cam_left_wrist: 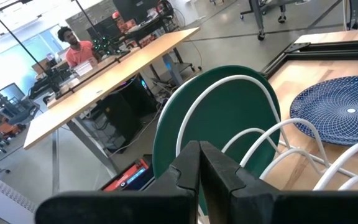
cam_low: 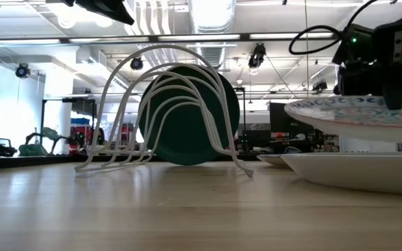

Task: Sort dishes
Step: Remove the white patterned plate from the dish rack

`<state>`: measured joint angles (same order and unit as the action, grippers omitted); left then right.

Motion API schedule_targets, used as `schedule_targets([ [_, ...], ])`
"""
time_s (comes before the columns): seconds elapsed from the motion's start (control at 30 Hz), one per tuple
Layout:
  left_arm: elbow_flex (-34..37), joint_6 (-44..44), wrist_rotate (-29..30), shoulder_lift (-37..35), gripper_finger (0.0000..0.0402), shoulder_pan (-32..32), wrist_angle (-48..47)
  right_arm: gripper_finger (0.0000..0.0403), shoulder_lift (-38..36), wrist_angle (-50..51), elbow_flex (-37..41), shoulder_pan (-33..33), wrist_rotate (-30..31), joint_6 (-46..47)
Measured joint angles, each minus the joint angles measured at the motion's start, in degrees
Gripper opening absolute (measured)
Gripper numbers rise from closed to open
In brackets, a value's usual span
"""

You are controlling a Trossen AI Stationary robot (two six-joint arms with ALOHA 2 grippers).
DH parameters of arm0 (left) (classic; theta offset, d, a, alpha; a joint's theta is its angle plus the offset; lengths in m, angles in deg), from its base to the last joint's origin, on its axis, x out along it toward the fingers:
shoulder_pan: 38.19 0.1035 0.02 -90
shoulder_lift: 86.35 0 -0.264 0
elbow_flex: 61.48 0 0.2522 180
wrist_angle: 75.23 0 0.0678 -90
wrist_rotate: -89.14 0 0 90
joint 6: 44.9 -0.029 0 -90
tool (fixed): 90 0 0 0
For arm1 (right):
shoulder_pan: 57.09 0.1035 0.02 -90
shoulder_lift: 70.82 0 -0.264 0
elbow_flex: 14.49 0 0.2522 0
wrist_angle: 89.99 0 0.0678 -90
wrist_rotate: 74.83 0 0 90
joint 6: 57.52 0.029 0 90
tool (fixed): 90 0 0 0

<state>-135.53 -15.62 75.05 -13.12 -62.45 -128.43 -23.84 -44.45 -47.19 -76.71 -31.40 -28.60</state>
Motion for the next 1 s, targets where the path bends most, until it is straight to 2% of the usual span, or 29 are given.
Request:
schedule_targets([
  [0.4,0.0,0.0,0.1,0.0,0.0,0.0,0.0,0.0002,0.0,-1.1,1.3,0.0,0.6,2.6],
  [1.0,0.0,0.0,0.0,0.0,0.0,0.0,0.0,0.0002,0.0,-0.9,1.4,3.2,7.3,4.0],
])
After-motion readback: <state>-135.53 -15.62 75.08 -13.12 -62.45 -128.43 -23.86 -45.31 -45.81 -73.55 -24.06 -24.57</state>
